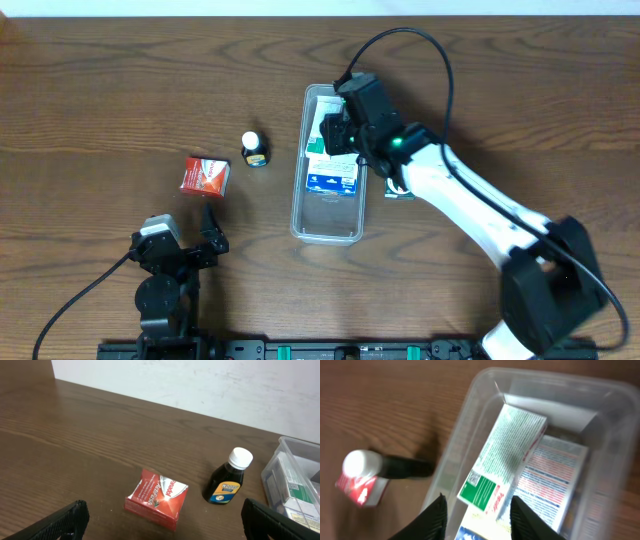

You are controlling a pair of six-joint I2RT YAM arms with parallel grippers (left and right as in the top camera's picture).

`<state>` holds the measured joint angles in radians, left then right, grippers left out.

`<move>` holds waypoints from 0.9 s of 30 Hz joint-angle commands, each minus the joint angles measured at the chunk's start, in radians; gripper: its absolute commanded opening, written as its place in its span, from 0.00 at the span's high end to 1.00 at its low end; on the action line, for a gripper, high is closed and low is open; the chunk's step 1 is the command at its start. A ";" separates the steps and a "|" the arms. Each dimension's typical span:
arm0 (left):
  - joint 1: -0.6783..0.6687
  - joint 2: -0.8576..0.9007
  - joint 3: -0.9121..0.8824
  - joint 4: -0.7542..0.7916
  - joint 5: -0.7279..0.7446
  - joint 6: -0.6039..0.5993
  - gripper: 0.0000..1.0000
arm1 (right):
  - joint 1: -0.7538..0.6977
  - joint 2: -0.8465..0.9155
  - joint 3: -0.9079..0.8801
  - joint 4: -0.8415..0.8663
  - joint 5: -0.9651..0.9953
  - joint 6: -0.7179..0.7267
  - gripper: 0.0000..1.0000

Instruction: Pack container

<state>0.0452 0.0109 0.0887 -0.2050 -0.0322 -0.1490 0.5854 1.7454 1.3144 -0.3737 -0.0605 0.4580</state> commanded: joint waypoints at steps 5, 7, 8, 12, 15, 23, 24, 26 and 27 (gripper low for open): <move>0.006 -0.005 -0.016 -0.034 -0.001 0.010 0.02 | -0.092 -0.303 0.002 -0.272 0.168 -0.107 0.30; 0.006 -0.005 -0.016 -0.034 -0.001 0.010 0.02 | -0.128 -0.327 0.001 -0.361 0.193 -0.108 0.25; 0.006 -0.005 -0.016 -0.034 -0.001 0.010 0.02 | -0.146 -0.328 0.000 -0.397 0.190 -0.107 0.25; 0.006 -0.005 -0.016 -0.034 -0.001 0.010 0.02 | -0.184 -0.299 -0.006 -0.418 0.101 -0.108 0.51; 0.006 -0.005 -0.016 -0.034 -0.001 0.010 0.02 | -0.175 -0.266 -0.006 -0.333 -0.050 -0.153 0.82; 0.006 -0.005 -0.016 -0.034 -0.001 0.010 0.02 | -0.077 -0.094 -0.006 -0.093 -0.061 -0.055 0.99; 0.006 -0.005 -0.016 -0.034 -0.001 0.010 0.02 | -0.069 -0.063 -0.006 -0.077 -0.037 -0.034 0.99; 0.006 -0.005 -0.016 -0.034 -0.001 0.010 0.02 | -0.059 0.003 -0.006 -0.039 -0.009 0.019 0.99; 0.006 -0.005 -0.016 -0.034 -0.001 0.010 0.02 | -0.054 0.043 -0.006 -0.013 -0.007 0.056 0.99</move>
<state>0.0452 0.0109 0.0887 -0.2054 -0.0322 -0.1490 0.5171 1.6981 1.3136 -0.4107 -0.1036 0.4068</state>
